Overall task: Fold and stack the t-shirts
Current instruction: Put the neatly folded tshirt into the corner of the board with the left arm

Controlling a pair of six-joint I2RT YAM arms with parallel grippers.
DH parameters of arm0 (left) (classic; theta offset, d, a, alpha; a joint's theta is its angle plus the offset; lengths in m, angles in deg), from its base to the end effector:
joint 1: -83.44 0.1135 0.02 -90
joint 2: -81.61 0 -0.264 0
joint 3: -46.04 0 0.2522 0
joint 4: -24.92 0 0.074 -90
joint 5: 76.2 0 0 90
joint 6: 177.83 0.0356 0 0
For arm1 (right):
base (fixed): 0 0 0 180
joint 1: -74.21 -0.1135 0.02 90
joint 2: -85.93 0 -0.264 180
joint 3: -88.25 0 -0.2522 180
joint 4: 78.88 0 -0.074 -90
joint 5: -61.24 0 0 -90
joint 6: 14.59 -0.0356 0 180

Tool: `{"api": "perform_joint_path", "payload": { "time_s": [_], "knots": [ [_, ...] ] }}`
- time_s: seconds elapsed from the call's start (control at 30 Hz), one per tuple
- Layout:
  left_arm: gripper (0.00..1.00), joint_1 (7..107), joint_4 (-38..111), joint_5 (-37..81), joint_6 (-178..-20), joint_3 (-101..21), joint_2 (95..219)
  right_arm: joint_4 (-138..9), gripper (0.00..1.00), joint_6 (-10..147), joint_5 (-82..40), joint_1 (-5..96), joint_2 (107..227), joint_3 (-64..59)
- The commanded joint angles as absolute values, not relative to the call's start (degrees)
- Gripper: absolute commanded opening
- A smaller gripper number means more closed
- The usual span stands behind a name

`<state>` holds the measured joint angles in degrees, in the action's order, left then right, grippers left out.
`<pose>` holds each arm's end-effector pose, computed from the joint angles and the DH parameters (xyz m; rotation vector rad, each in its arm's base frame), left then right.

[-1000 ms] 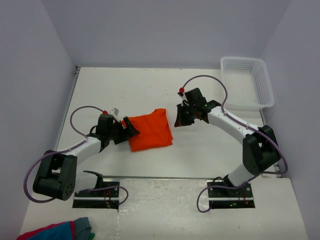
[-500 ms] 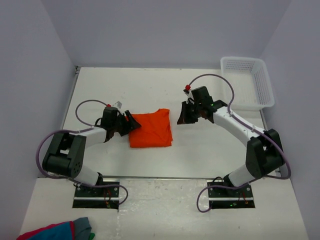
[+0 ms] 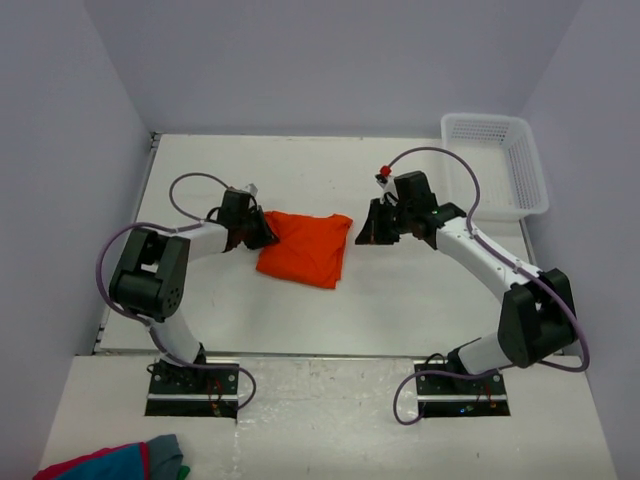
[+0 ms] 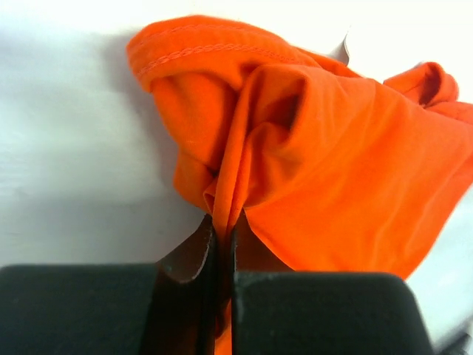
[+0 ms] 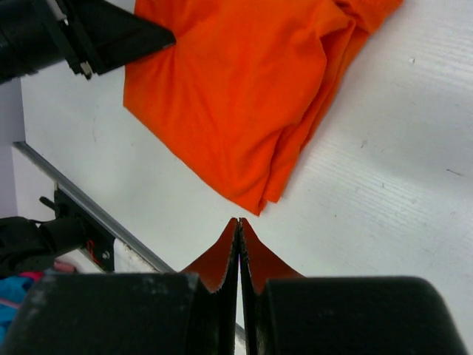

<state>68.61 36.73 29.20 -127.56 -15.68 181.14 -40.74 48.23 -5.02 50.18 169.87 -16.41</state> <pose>0.3196 -0.0944 0.1367 -0.4238 2.5047 -0.7325 0.2814 0.1412 0.2607 -0.1388 2.4910 0.8973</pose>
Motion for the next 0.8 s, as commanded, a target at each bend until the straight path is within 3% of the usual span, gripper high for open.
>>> {"api": "perform_joint_path", "payload": {
  "time_s": [0.0, 0.4, 0.77],
  "knots": [
    [0.00, 68.8, 46.1, 17.5, -117.3, -23.2, 181.5, -43.1, 0.00, 47.1, -2.0, 50.2, 168.9, -17.5],
    [0.00, 70.1, 59.3, -2.1, -96.6, -51.3, 193.7, -42.5, 0.00, 46.2, 1.3, 48.1, 165.0, -20.1],
    [0.00, 79.1, 68.3, -3.9, -90.8, -75.4, 209.4, -40.8, 0.00, 46.5, 0.6, 42.9, 161.3, -23.6]
  ]
}}
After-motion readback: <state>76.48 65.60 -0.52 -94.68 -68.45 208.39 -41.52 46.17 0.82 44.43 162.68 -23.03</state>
